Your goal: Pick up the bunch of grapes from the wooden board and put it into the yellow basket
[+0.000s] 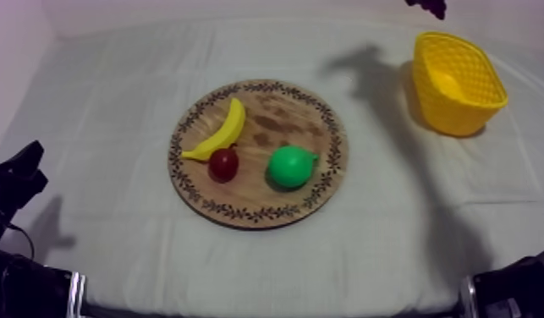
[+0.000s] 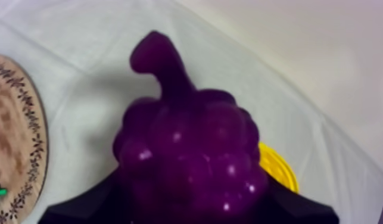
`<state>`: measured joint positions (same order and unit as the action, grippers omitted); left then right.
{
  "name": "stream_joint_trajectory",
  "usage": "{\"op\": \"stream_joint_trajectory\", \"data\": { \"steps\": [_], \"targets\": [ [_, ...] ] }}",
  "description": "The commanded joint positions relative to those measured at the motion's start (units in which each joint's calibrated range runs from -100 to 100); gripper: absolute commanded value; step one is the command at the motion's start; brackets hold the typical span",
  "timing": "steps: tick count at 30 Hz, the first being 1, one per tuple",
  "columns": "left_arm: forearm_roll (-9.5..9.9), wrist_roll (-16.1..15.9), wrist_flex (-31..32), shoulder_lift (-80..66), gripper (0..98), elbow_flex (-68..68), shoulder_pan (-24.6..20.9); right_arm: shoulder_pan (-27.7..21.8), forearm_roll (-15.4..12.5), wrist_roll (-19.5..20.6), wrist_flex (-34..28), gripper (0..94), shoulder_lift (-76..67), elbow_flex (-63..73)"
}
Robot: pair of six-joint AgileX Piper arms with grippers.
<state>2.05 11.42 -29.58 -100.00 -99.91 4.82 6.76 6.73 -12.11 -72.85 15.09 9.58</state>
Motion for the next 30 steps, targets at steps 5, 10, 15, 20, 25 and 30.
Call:
{"op": "stream_joint_trajectory", "data": {
  "steps": [5, 10, 15, 20, 25, 30],
  "targets": [
    [0.02, -0.02, 0.00, 0.00, 0.1, 0.02, 0.00, -3.70, 1.17, 3.38, 3.01, 33.2, -1.30, -3.27],
    [0.02, -0.02, 0.00, 0.00, 0.1, 0.02, 0.00, -6.23, 2.28, 5.89, 5.65, 33.1, -1.69, -5.93],
    [0.02, -0.02, 0.00, 0.00, 0.1, 0.02, 0.00, -8.05, 4.28, 8.53, 9.06, 33.2, -1.41, -10.44],
    [0.02, -0.02, 0.00, 0.00, 0.1, 0.02, 0.00, -9.81, 4.63, 9.19, 10.29, 33.5, 0.09, -12.63],
    [0.02, -0.02, 0.00, 0.00, 0.1, 0.02, 0.00, -11.05, 4.49, 8.96, 10.63, 33.7, 2.93, -13.10],
    [0.02, -0.02, 0.00, 0.00, 0.1, 0.02, 0.00, -11.56, 3.93, 8.09, 11.05, 34.1, 6.26, -13.48]
  ]
}}
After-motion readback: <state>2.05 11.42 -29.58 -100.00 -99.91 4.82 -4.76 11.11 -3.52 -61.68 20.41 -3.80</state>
